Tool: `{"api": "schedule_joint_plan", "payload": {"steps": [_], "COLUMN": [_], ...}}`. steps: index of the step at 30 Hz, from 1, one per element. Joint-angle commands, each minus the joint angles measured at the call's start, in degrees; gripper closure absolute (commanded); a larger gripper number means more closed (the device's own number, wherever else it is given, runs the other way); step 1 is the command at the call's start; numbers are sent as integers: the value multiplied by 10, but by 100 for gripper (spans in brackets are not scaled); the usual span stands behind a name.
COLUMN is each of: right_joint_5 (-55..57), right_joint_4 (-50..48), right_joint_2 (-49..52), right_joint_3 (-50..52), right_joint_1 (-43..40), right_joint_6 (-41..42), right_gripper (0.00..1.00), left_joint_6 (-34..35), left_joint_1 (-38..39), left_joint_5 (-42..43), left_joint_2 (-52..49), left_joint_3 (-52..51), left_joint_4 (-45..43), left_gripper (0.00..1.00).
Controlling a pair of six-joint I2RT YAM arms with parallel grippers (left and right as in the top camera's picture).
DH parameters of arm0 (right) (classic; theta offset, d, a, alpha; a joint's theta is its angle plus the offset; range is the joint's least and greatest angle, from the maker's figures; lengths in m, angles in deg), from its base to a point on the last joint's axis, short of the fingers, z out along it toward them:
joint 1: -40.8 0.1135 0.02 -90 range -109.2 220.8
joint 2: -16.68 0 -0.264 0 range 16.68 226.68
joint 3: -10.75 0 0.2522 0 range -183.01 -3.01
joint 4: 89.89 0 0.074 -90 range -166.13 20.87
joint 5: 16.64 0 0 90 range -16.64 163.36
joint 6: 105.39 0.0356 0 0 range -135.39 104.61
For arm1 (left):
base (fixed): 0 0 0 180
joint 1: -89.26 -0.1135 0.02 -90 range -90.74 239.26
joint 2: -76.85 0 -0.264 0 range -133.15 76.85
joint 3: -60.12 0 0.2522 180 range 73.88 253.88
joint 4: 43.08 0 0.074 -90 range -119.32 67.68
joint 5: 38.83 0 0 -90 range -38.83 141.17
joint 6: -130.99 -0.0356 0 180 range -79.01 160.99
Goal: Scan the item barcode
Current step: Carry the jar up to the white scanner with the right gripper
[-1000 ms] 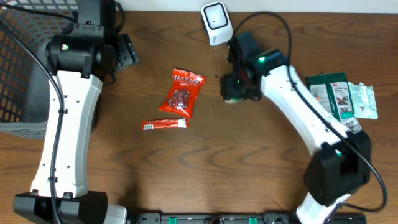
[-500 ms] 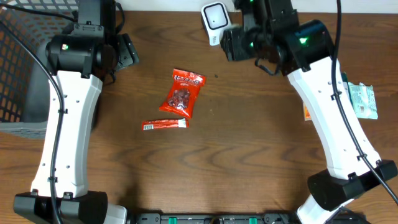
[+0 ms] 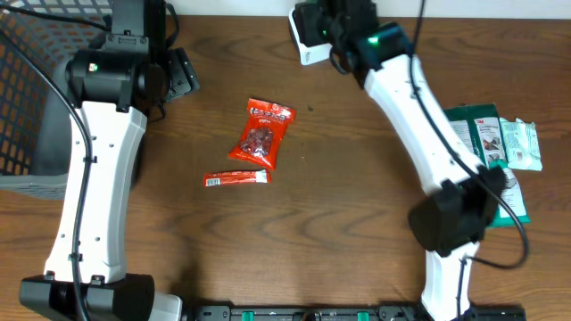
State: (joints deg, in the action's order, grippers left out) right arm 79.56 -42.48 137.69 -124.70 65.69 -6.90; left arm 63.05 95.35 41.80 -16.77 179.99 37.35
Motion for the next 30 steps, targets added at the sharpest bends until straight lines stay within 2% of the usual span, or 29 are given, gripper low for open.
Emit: {"api": "schedule_joint_plan", "payload": {"steps": [1, 9, 15, 26, 30], "right_joint_5": [62, 62, 59, 25, 25], "right_joint_4": [-97, -271, -355, -388, -389], "right_joint_2": [51, 144, 189, 199, 197], "right_joint_3": [-3, -3, -3, -3, -3], "right_joint_1": [-9, -25, -37, -41, -43], "right_joint_6": [-9, -9, -9, -9, -9], "right_gripper": [80, 77, 78, 79, 85], "left_joint_6": [-4, -4, -4, -4, -4], "left_joint_1": [-2, -2, -2, -2, -2], "left_joint_5": [-5, -5, -5, -5, -5], "left_joint_2": [11, 11, 11, 11, 11], "left_joint_3": [3, 3, 3, 3, 3], "left_joint_4": [2, 2, 2, 2, 2], "left_gripper": [16, 16, 16, 16, 16]}}
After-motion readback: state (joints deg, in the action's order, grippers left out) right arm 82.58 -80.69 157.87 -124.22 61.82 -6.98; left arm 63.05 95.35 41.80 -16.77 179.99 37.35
